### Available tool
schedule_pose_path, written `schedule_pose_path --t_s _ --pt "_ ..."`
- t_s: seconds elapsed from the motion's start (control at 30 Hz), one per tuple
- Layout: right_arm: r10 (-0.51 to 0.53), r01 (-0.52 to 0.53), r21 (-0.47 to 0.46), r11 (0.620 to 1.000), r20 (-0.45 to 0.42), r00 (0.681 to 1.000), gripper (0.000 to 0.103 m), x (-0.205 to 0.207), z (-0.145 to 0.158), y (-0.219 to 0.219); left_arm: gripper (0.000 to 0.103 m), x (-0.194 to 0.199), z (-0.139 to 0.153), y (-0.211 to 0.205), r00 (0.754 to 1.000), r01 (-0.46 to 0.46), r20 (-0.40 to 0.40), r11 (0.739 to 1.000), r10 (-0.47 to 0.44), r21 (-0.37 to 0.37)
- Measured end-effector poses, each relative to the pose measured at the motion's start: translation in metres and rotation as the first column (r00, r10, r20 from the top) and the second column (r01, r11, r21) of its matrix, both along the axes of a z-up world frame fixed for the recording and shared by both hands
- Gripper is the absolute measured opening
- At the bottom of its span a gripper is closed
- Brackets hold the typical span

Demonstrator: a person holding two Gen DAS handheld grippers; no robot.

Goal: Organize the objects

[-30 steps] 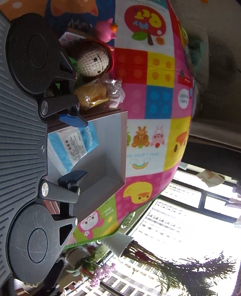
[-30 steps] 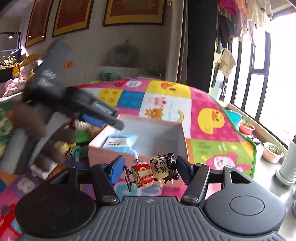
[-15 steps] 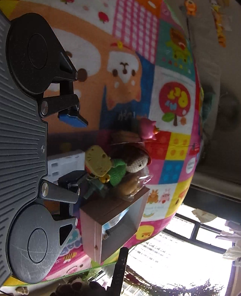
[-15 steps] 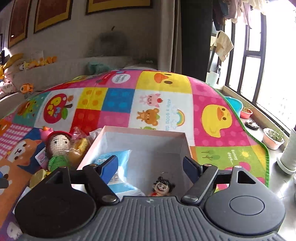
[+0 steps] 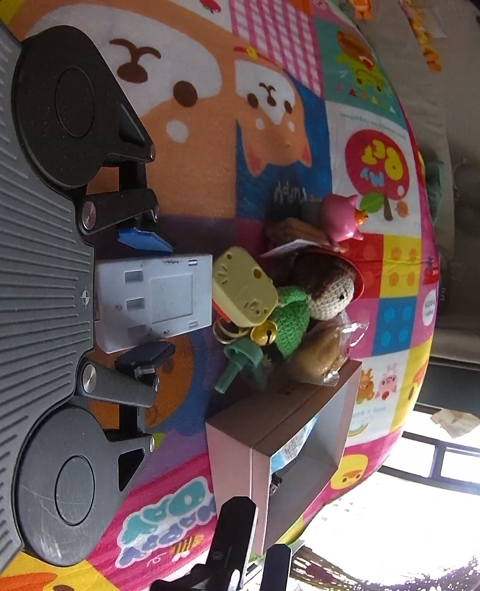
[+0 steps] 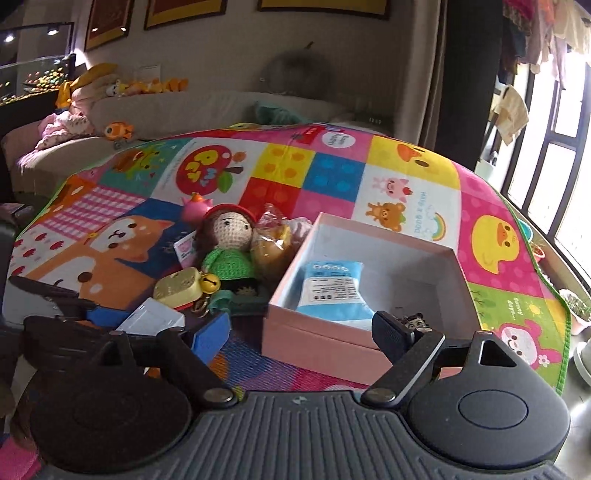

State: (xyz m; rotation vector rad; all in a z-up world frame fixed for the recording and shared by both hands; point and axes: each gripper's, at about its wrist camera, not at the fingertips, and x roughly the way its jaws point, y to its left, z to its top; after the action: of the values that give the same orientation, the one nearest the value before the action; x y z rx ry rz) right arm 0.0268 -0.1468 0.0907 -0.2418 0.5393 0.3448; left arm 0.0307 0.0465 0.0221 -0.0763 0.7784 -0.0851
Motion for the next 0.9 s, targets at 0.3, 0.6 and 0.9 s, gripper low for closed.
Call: schedule_pose_path --t_s 0.3,0.6,0.9 --pt "0.166 -0.156 -0.135 0.978 0.065 0.984 0.084 -0.001 -0.025 0.080 0.056 -0.031 0.001 0.084 0.981 -0.188 0.037 0.979 0.191 -0.085" --pt "0.263 -0.235 -0.280 0.931 0.069 0.962 0.064 0.026 -0.063 0.161 0.055 -0.044 -0.005 0.092 0.977 -0.177 0.097 0.978 0.188 -0.107" --pt "0.223 -0.222 -0.224 0.949 -0.023 0.975 0.028 0.027 -0.059 0.140 0.055 -0.043 -0.005 0.092 0.978 -0.171 0.102 0.981 0.180 -0.095"
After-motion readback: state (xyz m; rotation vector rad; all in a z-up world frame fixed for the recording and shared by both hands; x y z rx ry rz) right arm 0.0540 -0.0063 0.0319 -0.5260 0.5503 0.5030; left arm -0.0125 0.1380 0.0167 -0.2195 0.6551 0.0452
